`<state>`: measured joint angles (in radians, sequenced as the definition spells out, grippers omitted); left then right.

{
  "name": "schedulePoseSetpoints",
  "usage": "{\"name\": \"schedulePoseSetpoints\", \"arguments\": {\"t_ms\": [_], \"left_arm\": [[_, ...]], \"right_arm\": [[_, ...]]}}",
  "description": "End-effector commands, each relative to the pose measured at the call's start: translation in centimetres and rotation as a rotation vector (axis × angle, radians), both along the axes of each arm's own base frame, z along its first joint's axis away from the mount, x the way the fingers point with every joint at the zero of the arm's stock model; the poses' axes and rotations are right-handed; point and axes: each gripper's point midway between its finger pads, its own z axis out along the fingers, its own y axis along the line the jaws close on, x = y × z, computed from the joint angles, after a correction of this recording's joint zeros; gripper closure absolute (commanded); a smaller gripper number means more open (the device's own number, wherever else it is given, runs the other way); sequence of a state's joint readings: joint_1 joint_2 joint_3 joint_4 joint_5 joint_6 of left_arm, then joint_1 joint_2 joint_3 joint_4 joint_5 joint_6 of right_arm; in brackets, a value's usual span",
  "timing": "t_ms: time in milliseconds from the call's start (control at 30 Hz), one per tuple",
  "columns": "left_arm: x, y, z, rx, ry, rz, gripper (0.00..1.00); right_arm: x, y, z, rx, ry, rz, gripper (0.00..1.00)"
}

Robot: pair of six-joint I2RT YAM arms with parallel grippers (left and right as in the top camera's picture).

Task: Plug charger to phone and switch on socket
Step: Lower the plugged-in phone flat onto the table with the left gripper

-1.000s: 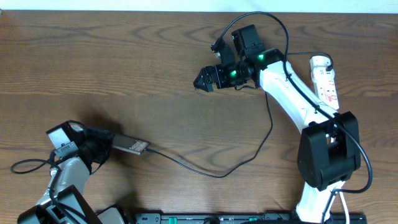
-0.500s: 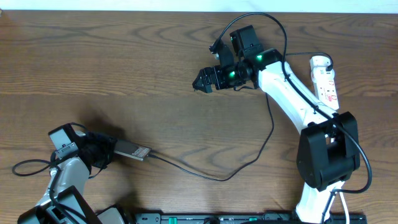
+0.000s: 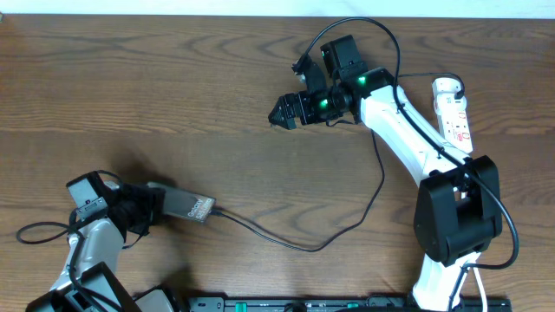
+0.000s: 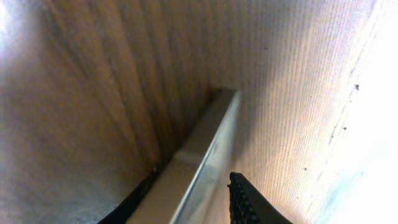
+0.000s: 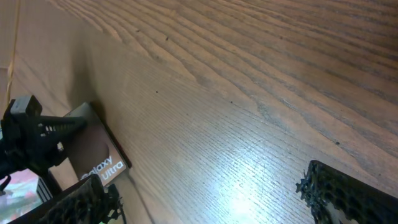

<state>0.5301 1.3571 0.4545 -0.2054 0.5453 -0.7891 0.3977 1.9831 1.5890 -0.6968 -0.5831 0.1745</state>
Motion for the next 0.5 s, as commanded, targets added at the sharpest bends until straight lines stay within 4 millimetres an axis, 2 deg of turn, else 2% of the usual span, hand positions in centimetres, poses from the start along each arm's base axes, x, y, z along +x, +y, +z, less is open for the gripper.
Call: {"name": "schedulePoseSetpoints", "arguments": {"t_ms": [0, 467], "left_arm": [[-1.81, 0.71, -1.43, 0.050, 0.098, 0.022, 0.66], [-2.50, 0.68, -1.75, 0.054, 0.132, 0.024, 0.65]], "right_arm": [[0.14, 0.41, 1.08, 0.013, -0.030, 0.019, 0.01], [0.06, 0.49, 1.14, 0.019, -0.028, 0.023, 0.01]]}}
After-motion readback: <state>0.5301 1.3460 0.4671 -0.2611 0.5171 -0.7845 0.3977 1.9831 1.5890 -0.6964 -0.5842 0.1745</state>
